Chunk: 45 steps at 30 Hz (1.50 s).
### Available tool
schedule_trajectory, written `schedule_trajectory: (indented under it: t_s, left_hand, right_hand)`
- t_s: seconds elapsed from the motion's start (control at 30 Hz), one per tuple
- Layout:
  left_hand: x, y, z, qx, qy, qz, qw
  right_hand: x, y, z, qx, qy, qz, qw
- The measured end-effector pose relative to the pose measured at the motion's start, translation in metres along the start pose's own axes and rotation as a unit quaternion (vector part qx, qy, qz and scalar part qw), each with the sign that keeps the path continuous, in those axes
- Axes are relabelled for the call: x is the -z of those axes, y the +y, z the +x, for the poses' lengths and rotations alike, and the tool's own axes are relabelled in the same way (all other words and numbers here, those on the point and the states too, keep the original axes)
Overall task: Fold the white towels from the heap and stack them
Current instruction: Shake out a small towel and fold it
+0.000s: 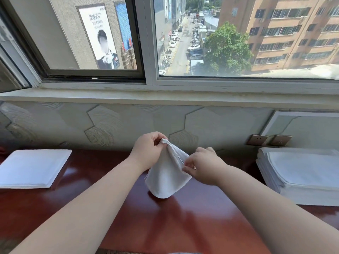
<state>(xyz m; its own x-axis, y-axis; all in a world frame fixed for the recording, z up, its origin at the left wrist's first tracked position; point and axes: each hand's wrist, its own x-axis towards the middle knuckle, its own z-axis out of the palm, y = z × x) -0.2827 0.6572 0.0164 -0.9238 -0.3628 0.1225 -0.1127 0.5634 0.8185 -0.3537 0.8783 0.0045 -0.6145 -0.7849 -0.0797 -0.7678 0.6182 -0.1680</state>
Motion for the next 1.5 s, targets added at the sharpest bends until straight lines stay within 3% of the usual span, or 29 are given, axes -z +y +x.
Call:
schedule_trajectory:
  t_s: [0.13,0.33,0.53,0.7,0.9,1.03,1.17,1.5]
  left_hand:
    - [-0.007,-0.009,-0.005,0.013,-0.012,-0.024,1.000]
    - [-0.010,-0.004,-0.003,-0.002,-0.050,-0.040,0.998]
    - [-0.012,0.002,-0.005,-0.021,-0.100,-0.054,0.993]
    - [-0.010,0.003,-0.001,-0.054,-0.098,0.021,0.993]
    - [-0.007,-0.010,0.009,0.006,-0.017,0.052,0.998]
    - [0.000,-0.029,0.018,0.050,0.012,0.060,0.997]
    - [0.004,-0.039,0.022,0.055,0.012,0.054,0.997]
    - [-0.003,-0.042,0.019,0.050,0.008,0.047,0.998]
  right_hand:
    - [-0.007,-0.014,-0.004,0.059,-0.011,-0.067,0.996]
    - [-0.003,-0.039,-0.003,0.031,-0.168,-0.098,0.980]
    - [-0.016,-0.051,0.005,-0.040,-0.116,-0.135,0.983]
    - [-0.012,-0.046,0.011,-0.136,-0.144,-0.149,0.969]
    - [-0.005,-0.031,0.002,-0.067,-0.065,-0.172,0.981]
    - [0.001,-0.011,-0.004,-0.016,0.000,-0.079,0.997]
    - [-0.002,0.002,-0.008,-0.035,0.032,0.045,0.998]
    - [-0.002,0.006,-0.006,-0.040,0.144,0.096,0.984]
